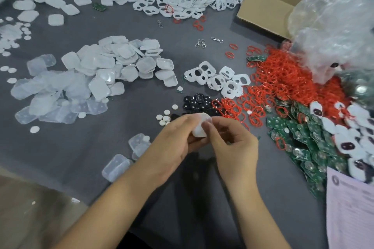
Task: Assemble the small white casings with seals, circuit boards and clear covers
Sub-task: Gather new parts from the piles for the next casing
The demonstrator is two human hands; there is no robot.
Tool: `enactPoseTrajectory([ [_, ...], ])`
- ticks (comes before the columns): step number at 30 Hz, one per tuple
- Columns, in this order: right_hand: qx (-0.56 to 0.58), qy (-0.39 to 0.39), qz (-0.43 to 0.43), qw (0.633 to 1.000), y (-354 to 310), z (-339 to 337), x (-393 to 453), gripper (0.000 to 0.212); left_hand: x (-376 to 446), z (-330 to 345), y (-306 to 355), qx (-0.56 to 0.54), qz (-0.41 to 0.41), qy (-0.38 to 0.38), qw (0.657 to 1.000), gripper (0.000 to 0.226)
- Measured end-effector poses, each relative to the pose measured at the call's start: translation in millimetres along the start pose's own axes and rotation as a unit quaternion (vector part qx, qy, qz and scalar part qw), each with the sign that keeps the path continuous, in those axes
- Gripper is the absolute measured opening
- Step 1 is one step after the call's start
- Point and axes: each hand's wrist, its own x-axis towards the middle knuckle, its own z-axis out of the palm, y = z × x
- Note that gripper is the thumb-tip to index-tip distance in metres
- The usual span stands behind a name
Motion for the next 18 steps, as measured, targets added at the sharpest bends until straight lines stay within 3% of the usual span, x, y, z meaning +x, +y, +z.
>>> enactPoseTrajectory([
  [4,-0.037,0.068,-0.005,0.997,2.3,-11.0,25.4,0.036,9.7,11.9,-2.4,-0.022,-0.004,-0.005,1.0,0.03],
  [6,-0.089,0.091,-0.028,0.991,4.1,-21.8,47.4,0.03,14.9,15.2,-2.1,-0.037,-0.004,0.001,0.999,0.026],
  [11,-0.334,0.059,-0.012,0.941,19.9,-32.1,106.5,0.028,20.5,15.2,-4.4,-0.02,0.007,0.0,1.0,0.021],
  [15,-0.418,0.028,0.009,0.908,30.4,-20.0,125.2,0.032,22.6,14.5,-7.9,-0.001,0.007,-0.004,1.0,0.026],
  [18,-0.423,0.025,0.023,0.906,35.8,-12.4,130.8,0.03,23.0,14.2,-9.9,-0.004,-0.003,-0.006,1.0,0.032],
])
